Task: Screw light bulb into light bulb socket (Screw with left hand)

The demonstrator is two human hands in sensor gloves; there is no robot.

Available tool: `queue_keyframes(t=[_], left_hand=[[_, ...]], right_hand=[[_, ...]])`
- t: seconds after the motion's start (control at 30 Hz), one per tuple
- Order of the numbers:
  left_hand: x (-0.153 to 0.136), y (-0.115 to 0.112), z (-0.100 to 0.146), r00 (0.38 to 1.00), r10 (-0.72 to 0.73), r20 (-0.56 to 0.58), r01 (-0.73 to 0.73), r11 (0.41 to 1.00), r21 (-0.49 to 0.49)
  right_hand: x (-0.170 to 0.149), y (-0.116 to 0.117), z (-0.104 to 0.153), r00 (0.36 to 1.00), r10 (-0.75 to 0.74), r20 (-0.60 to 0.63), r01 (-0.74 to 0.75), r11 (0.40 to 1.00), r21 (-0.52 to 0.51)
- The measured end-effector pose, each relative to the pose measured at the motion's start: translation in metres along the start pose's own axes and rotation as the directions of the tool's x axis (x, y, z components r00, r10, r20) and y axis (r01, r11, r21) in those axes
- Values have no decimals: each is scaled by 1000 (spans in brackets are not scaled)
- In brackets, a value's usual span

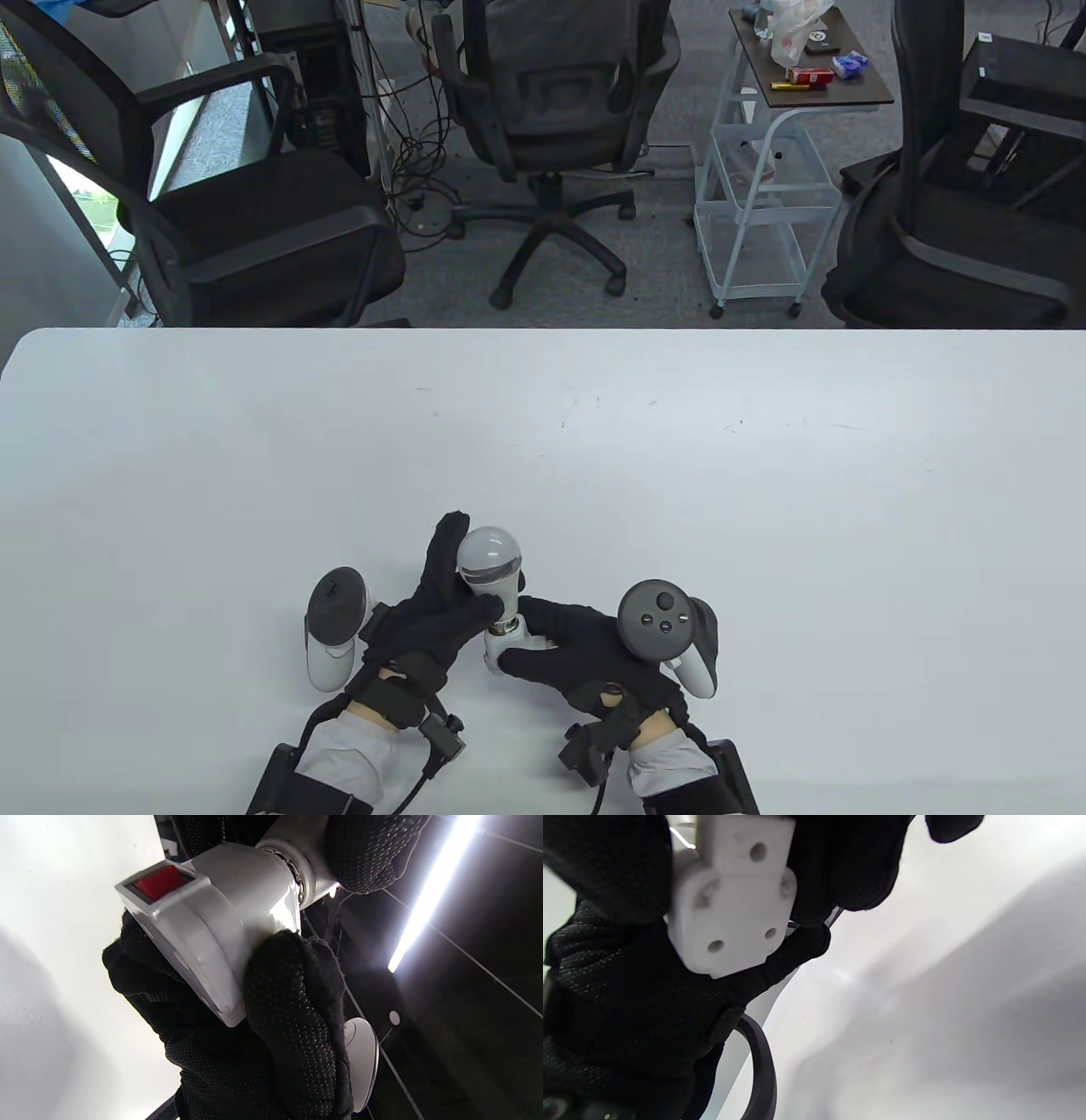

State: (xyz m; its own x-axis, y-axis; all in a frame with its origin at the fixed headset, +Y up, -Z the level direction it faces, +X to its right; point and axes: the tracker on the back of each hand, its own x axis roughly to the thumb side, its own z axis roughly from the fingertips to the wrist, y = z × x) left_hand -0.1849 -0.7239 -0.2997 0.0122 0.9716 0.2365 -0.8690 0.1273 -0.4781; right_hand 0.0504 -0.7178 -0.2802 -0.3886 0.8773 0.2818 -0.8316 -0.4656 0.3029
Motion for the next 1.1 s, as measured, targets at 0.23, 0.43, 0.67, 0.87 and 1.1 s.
queue_keyframes(t=[0.23, 0.43, 0.67, 0.87, 1.1], left_hand=[[-4, 8, 3, 998, 70, 4, -69, 997, -31], [1, 21, 9, 999, 3, -34, 0, 997, 78], [7, 21, 10, 994, -67, -91, 77, 990, 117], [2, 22, 6, 991, 132, 15, -132, 991, -2], [2, 19, 7, 997, 1, -79, 0, 1000, 11]], right_hand=[[-2, 1, 0, 999, 32, -12, -33, 999, -4], [3, 8, -1, 992, 129, -12, -128, 991, 38], [5, 14, -2, 979, 204, -15, -202, 976, 77], [-4, 9, -4, 994, 109, -29, -105, 989, 102], [-2, 9, -4, 990, 135, -39, -131, 987, 94]])
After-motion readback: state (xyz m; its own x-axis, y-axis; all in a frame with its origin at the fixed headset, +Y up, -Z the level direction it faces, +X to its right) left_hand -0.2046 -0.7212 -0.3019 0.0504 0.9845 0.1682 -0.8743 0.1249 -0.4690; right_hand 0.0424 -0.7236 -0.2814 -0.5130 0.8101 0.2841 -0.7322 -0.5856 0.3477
